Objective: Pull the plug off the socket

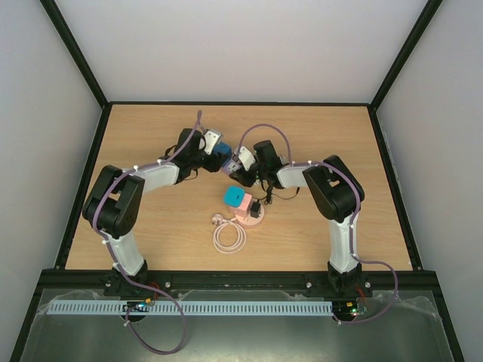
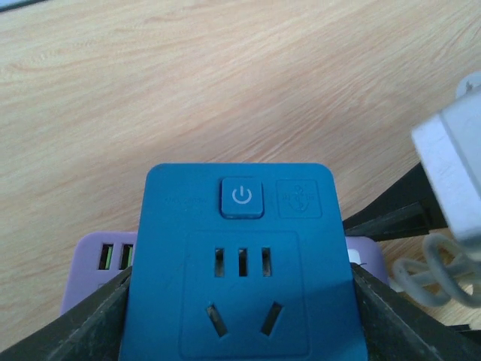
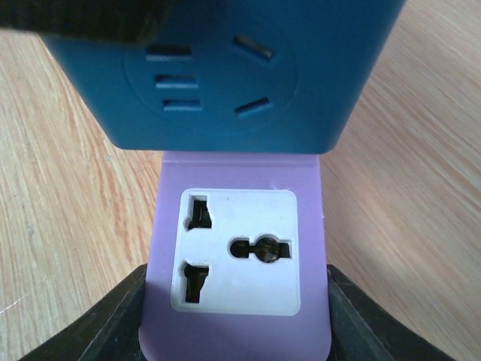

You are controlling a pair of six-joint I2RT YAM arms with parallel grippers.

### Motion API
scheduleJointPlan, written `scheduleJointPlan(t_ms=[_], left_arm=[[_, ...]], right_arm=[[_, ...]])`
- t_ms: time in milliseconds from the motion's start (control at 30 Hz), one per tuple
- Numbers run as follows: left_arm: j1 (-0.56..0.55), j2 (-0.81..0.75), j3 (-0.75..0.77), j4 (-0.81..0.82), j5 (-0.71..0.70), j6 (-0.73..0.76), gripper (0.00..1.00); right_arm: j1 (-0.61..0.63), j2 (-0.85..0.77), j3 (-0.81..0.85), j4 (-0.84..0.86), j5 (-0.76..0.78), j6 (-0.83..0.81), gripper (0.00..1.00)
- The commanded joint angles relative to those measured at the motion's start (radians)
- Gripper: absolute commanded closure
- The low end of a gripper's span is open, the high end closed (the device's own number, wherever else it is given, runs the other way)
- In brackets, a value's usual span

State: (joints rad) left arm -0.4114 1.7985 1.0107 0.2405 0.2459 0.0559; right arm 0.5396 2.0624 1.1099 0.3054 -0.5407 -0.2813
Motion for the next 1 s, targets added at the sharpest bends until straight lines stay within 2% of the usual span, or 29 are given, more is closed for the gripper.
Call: scheduleJointPlan(t_ms=[0,167,567,967], left_arm=[[-0.020,-0.059,0.075,0.041,0.119,-0.033,0.64],[-0.044,-0.073,0.067,0.020,0.064,0.043,0.64],[-0.017,-0.093,0.074,0.003,0.036,0.037,0.66],[0.111,-0.168,0.112,-0.154,0.010,0.102,0.64]], right_arm=[[0.005,0.047,0.017,-0.048,0.068,0.028,0.98],[0.005,0.048,0.020,-0.051,0.067,0.028,0.98],[0.005,0.048,0.020,-0.052,0.066,0.028,0.98],[0.005,0.050,0.023,-0.053,0.063,0.026,0.98]])
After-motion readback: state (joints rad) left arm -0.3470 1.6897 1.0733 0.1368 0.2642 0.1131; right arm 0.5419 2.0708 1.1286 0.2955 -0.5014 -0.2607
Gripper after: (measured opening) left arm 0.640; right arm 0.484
